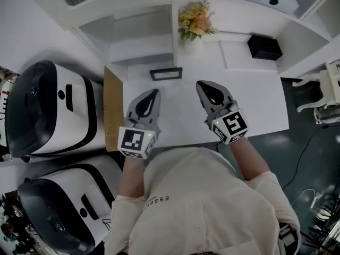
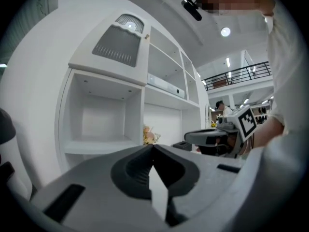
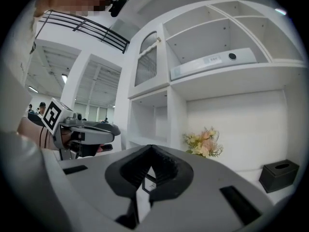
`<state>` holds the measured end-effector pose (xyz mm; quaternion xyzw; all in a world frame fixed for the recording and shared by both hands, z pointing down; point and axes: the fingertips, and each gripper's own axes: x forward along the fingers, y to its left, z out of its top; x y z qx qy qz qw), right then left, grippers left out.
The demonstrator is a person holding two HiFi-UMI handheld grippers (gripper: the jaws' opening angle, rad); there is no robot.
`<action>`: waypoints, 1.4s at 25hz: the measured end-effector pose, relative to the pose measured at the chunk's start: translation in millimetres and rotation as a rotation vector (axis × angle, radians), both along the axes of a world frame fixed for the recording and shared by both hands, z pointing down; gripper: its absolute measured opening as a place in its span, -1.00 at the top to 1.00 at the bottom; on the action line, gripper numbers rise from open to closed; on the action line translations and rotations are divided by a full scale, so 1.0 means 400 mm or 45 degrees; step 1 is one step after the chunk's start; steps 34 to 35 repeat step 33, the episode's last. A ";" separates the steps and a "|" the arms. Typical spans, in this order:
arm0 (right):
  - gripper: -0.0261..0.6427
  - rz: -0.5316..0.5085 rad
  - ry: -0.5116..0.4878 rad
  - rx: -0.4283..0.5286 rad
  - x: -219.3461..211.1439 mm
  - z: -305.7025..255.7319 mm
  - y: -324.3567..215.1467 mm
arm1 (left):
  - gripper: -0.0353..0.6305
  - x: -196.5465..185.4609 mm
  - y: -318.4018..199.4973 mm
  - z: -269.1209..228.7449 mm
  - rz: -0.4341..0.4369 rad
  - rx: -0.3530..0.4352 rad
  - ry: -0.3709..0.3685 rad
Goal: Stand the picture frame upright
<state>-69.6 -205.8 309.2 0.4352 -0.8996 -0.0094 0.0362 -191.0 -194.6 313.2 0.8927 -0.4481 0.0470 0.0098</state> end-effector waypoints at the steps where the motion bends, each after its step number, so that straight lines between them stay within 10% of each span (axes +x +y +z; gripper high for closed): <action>1: 0.88 -0.009 0.003 0.006 0.000 -0.003 0.005 | 0.89 0.001 0.002 -0.001 -0.003 -0.005 0.006; 35: 0.88 -0.011 -0.021 0.001 0.009 0.007 0.016 | 0.89 0.002 -0.008 0.007 -0.014 -0.079 -0.021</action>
